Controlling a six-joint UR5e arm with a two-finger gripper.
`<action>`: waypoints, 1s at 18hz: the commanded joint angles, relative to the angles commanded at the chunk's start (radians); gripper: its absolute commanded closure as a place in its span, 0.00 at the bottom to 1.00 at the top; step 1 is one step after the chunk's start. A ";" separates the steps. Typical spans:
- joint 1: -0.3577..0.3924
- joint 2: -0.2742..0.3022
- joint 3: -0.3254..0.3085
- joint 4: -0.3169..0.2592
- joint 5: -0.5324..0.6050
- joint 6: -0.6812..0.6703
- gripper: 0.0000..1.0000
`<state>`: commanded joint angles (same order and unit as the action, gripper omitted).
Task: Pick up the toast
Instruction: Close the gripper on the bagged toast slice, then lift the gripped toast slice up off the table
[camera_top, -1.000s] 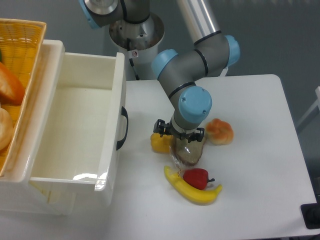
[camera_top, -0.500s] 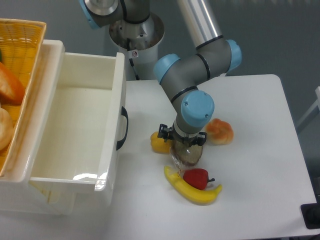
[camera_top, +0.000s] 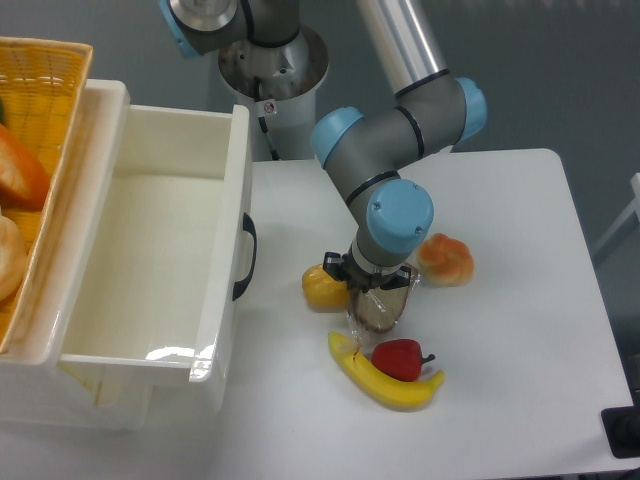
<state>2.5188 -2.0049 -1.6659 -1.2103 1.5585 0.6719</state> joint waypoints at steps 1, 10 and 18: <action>0.000 0.000 0.002 0.000 0.000 0.000 1.00; 0.021 0.015 0.067 -0.012 0.000 0.031 1.00; 0.008 0.107 0.077 -0.040 -0.006 0.181 1.00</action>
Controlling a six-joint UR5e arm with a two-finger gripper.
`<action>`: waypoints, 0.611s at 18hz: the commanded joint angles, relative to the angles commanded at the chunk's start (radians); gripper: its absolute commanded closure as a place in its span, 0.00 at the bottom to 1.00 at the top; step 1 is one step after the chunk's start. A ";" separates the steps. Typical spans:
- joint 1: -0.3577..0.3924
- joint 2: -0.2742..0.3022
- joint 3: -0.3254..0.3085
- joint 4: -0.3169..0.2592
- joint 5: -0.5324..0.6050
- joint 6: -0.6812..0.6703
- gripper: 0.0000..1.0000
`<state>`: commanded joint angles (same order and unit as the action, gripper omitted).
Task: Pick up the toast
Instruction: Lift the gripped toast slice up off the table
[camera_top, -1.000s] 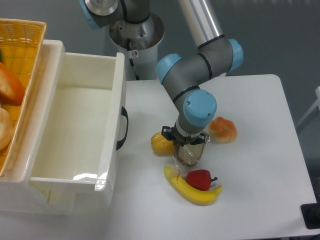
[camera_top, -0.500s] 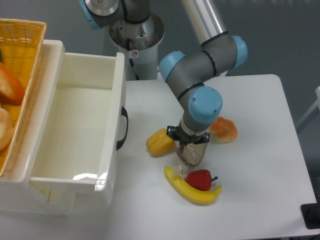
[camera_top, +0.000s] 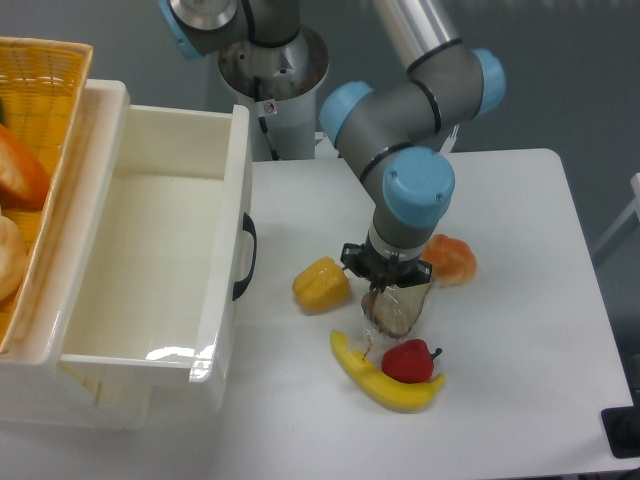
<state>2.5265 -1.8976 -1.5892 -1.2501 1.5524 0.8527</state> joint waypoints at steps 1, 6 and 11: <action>-0.012 0.011 0.000 -0.009 0.005 0.034 1.00; -0.049 0.063 0.028 -0.038 -0.026 0.106 1.00; -0.045 0.065 0.028 -0.083 -0.025 0.156 1.00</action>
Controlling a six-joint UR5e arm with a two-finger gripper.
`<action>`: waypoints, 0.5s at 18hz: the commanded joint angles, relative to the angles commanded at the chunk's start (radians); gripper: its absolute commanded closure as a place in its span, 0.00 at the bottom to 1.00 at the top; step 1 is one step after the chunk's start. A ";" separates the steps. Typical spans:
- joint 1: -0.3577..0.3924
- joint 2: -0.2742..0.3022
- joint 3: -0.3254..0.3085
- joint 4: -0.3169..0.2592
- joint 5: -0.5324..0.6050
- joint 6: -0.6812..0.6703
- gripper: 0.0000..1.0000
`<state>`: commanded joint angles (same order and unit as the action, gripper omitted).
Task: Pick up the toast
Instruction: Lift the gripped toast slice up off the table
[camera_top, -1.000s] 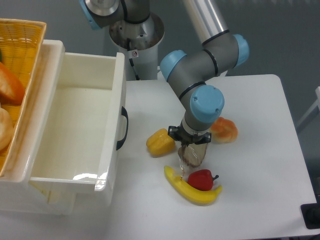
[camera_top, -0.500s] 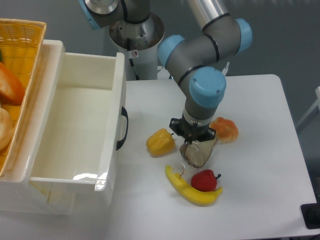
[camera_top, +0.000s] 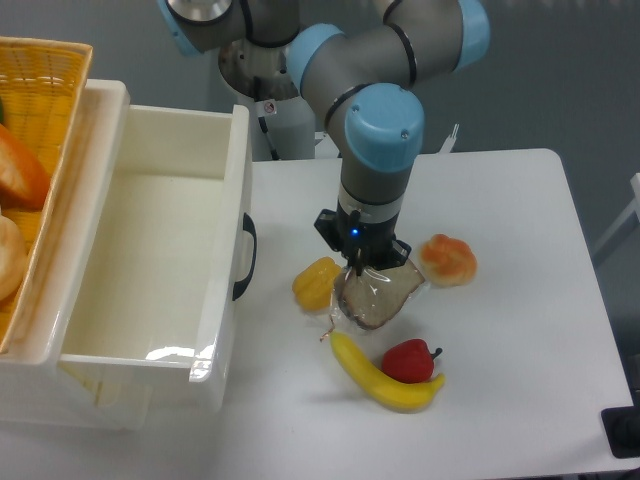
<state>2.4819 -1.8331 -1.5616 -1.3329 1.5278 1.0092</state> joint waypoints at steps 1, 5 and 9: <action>0.005 0.000 0.000 -0.012 0.002 0.009 1.00; 0.009 0.009 -0.003 -0.015 0.003 0.011 1.00; 0.015 0.014 -0.005 -0.015 0.002 0.011 1.00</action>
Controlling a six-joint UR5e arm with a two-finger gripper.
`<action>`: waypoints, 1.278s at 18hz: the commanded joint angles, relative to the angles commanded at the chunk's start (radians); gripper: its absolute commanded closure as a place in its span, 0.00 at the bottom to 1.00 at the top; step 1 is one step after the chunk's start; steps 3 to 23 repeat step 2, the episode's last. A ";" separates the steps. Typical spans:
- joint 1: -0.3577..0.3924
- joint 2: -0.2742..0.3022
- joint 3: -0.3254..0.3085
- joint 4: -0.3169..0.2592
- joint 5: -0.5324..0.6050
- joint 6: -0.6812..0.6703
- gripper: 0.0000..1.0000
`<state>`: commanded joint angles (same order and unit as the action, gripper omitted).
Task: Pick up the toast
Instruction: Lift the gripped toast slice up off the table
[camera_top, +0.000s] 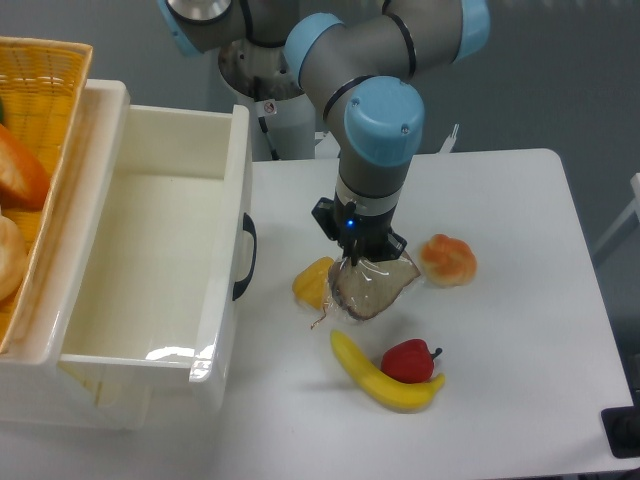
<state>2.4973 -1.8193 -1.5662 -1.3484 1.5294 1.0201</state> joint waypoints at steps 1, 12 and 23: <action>0.000 0.002 0.000 0.002 -0.002 0.000 1.00; 0.002 0.002 0.000 0.002 -0.002 0.000 1.00; 0.002 0.002 0.000 0.002 -0.002 0.000 1.00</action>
